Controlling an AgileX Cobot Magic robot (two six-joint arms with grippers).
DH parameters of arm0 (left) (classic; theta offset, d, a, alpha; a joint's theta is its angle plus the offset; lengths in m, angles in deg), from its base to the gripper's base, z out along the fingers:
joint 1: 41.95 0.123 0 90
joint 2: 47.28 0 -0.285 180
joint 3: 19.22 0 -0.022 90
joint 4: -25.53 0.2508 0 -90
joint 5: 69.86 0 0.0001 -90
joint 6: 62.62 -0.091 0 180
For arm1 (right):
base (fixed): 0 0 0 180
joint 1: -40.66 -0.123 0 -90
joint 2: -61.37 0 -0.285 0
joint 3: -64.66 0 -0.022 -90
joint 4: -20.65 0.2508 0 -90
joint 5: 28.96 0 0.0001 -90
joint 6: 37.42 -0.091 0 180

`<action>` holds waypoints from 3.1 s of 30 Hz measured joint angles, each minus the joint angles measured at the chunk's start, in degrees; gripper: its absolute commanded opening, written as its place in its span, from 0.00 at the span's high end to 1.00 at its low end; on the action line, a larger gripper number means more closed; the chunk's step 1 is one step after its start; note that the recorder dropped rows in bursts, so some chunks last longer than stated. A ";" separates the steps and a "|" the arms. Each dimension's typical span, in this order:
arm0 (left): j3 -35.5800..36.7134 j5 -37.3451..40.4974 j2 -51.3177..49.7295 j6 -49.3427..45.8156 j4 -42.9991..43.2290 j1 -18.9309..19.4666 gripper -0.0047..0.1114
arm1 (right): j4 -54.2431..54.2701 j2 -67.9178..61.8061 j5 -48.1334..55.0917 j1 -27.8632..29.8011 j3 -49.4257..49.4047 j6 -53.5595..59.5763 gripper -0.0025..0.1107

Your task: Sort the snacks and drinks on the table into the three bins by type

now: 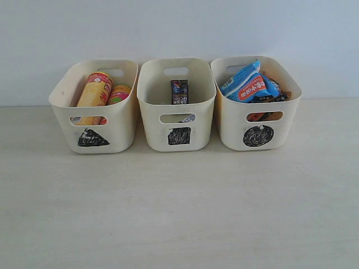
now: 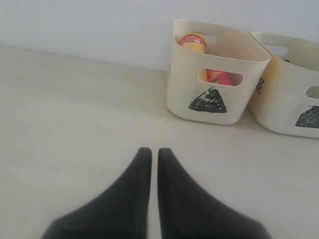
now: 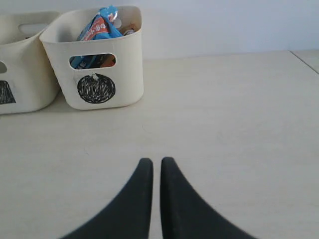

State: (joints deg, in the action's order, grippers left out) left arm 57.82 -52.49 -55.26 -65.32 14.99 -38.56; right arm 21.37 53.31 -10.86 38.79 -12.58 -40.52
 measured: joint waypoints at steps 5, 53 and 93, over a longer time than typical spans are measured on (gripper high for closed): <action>0.00 0.00 0.00 0.00 0.00 0.00 0.93 | 0.00 0.00 0.45 0.00 0.00 3.09 0.96; 0.00 0.00 0.00 0.00 0.00 0.00 0.93 | 0.00 0.00 0.77 0.00 0.00 4.07 0.96; 0.00 0.00 0.00 0.00 0.00 0.00 0.93 | 0.00 0.00 0.77 0.00 0.00 3.97 0.96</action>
State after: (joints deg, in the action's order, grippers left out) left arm 57.82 -52.49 -55.26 -65.32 14.99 -38.56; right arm 21.37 53.31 -10.09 38.79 -12.58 -36.55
